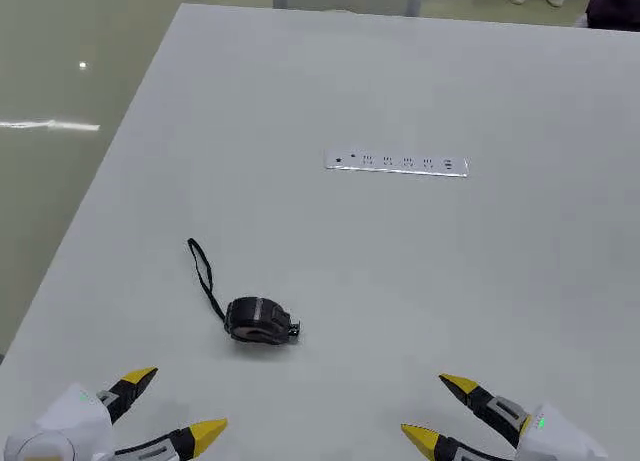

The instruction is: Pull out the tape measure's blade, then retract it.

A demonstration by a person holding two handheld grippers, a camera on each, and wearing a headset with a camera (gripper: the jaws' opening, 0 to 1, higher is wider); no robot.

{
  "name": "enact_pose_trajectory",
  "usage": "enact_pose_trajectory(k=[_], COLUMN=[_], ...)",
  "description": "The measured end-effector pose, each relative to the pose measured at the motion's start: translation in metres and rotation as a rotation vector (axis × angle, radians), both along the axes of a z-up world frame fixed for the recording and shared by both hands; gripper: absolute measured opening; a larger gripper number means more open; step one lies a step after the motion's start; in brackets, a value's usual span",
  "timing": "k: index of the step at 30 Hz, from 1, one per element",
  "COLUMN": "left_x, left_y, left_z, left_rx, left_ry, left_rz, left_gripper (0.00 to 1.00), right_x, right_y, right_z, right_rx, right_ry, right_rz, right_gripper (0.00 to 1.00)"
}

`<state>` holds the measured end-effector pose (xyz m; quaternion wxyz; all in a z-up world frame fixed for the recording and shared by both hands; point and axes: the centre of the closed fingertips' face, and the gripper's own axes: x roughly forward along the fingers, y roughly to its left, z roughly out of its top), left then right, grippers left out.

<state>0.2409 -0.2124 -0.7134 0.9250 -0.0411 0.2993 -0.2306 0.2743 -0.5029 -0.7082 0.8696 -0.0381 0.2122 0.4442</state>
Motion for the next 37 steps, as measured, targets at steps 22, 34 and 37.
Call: enact_pose_trajectory(k=[22,34,37], left_x=[-0.013,-0.013,-0.014], left_y=[0.003,0.002,0.001], left_z=[0.003,0.003,0.003], left_rx=[-0.047,-0.043,-0.042], left_ry=[-0.016,-0.016,-0.015], left_rz=[0.029,0.027,0.026], left_gripper=[0.75,0.75,0.75], right_x=[-0.016,-0.016,-0.017], right_y=[-0.005,-0.008,-0.008], right_z=[0.002,0.002,0.002], right_rx=[-0.012,-0.012,-0.013], right_ry=[0.005,0.005,0.005], right_rz=[-0.022,-0.028,-0.027], right_gripper=[0.56,0.56,0.56])
